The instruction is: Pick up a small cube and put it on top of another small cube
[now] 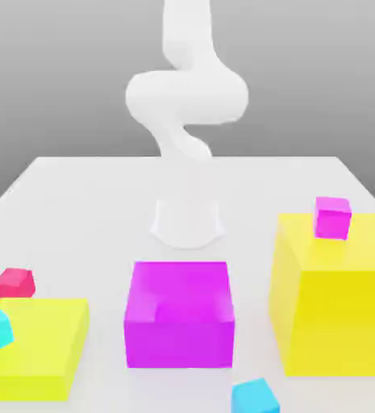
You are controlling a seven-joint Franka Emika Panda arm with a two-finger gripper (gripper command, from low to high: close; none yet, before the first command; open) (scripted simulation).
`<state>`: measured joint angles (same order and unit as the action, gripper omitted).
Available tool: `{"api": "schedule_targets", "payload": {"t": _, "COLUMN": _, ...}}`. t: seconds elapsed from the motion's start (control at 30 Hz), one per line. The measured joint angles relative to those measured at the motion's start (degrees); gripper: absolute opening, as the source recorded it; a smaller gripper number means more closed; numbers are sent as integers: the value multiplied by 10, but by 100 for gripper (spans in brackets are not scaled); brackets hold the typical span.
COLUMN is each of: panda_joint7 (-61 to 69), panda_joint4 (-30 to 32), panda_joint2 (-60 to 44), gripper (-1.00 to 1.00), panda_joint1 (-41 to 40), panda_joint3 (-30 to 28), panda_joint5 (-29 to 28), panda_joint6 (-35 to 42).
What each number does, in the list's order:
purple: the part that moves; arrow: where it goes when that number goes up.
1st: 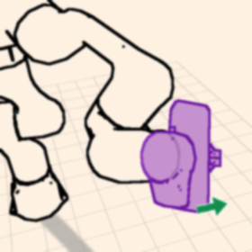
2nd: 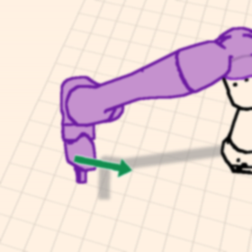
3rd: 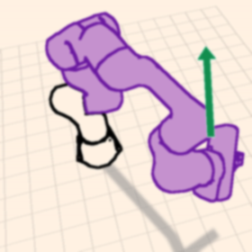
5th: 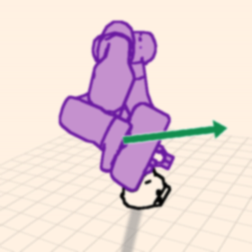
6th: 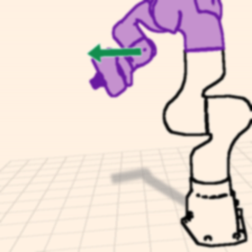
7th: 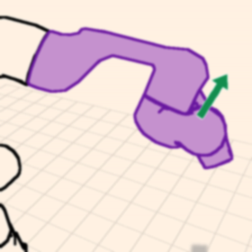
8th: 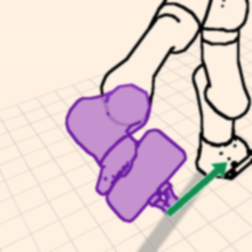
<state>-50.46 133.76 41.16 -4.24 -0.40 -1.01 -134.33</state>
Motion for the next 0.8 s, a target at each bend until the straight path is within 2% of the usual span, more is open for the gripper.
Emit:
{"api": "schedule_targets", "payload": {"t": 0.33, "panda_joint7": -184, "panda_joint4": 80, "panda_joint2": -188, "gripper": 0, "panda_joint1": -156, "panda_joint3": -42, "panda_joint5": -37, "panda_joint6": -102}}
{"api": "schedule_targets", "payload": {"t": 0.53, "panda_joint7": -278, "panda_joint4": 127, "panda_joint2": -299, "gripper": 0, "panda_joint1": -237, "panda_joint3": -83, "panda_joint5": -40, "panda_joint6": -163}}
{"api": "schedule_targets", "payload": {"t": 0.67, "panda_joint7": -326, "panda_joint4": 158, "panda_joint2": -374, "gripper": 0, "panda_joint1": -286, "panda_joint3": -120, "panda_joint5": -21, "panda_joint6": -204}}
{"api": "schedule_targets", "payload": {"t": 0.8, "panda_joint7": -350, "panda_joint4": 190, "panda_joint2": -450, "gripper": 0, "panda_joint1": -338, "panda_joint3": -139, "panda_joint5": 32, "panda_joint6": -245}}
